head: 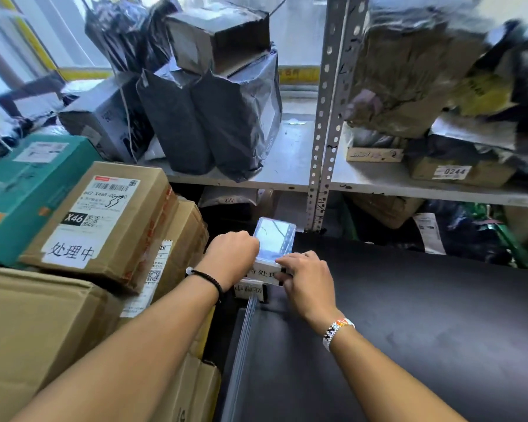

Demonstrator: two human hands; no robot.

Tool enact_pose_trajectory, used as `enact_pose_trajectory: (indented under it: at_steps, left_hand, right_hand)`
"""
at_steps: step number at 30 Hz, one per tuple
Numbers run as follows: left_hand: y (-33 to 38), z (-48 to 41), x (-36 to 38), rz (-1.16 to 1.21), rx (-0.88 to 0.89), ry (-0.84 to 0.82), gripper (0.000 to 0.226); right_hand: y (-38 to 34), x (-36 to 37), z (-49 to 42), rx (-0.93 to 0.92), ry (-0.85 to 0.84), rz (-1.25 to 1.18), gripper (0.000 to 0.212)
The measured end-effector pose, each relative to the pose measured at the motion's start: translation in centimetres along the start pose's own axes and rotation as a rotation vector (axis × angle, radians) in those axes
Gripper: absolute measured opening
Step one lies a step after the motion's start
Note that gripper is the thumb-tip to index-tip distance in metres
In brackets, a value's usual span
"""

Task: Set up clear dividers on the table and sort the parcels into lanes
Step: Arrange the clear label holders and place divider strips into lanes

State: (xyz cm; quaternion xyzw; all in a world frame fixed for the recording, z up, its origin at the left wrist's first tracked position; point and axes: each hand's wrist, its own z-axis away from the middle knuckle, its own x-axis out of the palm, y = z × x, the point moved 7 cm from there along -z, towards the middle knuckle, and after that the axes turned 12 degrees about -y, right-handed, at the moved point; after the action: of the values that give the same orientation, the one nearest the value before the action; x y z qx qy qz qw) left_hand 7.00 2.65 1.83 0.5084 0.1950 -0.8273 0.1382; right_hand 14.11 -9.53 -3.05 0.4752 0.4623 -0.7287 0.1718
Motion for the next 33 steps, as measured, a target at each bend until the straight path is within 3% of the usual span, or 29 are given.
enact_pose_trajectory:
  at_steps: [8, 20, 33]
  left_hand:
    - [5.5, 0.0, -2.1, 0.048, 0.097, 0.052, 0.021]
    - [9.4, -3.2, 5.8, -0.125, 0.156, -0.053, 0.018]
    - [9.8, -3.9, 7.6, -0.141, 0.134, -0.075, 0.009]
  right_hand:
    - [5.0, -4.4, 3.0, 0.067, 0.05, 0.02, 0.027]
    - [9.7, 3.1, 3.9, 0.142, -0.119, 0.033, 0.031]
    - [10.7, 5.2, 4.0, 0.188, -0.113, 0.063, 0.024]
